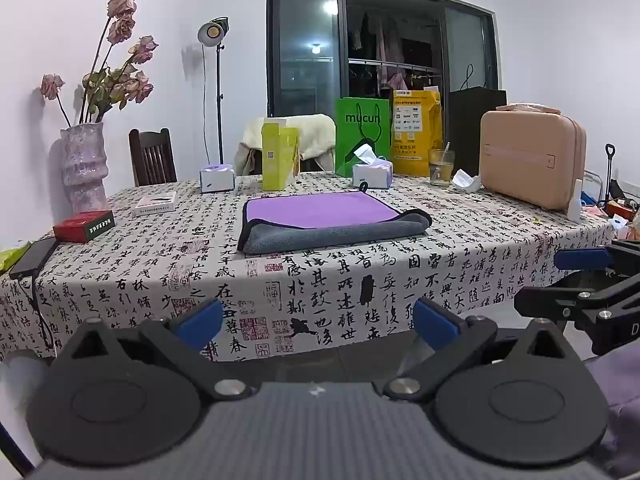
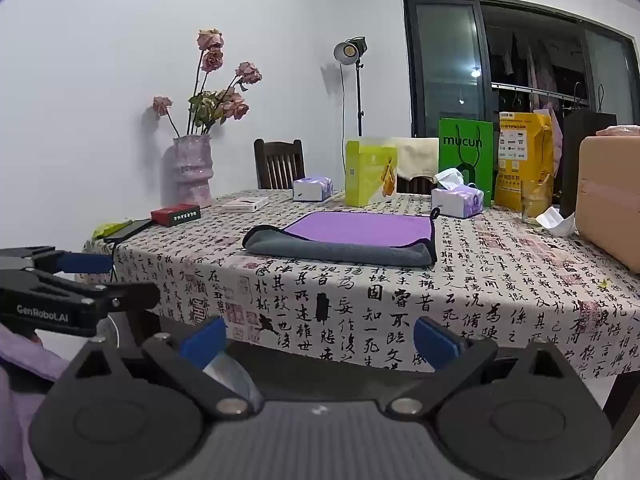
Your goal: Fold towel
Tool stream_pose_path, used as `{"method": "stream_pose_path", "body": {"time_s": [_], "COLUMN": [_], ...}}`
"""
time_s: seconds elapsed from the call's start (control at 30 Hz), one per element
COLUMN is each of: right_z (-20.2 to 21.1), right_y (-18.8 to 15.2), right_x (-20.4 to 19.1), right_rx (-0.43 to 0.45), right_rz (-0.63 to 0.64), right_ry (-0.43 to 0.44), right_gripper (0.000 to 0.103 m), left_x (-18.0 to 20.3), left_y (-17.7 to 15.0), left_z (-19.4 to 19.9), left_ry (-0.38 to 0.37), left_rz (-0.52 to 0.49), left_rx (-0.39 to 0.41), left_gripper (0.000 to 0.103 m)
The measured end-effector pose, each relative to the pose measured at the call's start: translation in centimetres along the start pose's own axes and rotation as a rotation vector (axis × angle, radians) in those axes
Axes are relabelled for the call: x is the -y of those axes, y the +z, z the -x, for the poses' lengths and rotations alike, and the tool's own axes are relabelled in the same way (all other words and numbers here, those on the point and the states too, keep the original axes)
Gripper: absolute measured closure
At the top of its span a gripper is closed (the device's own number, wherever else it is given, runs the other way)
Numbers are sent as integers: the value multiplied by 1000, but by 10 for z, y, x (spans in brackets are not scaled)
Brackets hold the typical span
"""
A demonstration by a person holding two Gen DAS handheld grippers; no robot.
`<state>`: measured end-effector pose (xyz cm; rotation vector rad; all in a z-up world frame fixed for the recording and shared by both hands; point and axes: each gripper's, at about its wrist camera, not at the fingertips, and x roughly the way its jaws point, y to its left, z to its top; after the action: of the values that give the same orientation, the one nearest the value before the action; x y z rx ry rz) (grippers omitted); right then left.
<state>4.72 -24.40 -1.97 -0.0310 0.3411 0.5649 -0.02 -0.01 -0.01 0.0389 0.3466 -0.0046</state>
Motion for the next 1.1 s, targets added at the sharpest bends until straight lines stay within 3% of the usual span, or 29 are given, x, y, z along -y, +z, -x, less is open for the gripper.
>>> {"method": "stream_pose_path", "body": {"time_s": [1.1], "right_z": [0], "right_y": [2], "right_x": [1], "right_rx": [-5], "right_rz": [2], "right_ry": [4], "right_gripper": [2], "left_x": [2], "left_y": [7], "left_z": [-1], "left_ry": [-4], "left_rz": [0], "left_rx": [-2], "left_gripper": [0]}}
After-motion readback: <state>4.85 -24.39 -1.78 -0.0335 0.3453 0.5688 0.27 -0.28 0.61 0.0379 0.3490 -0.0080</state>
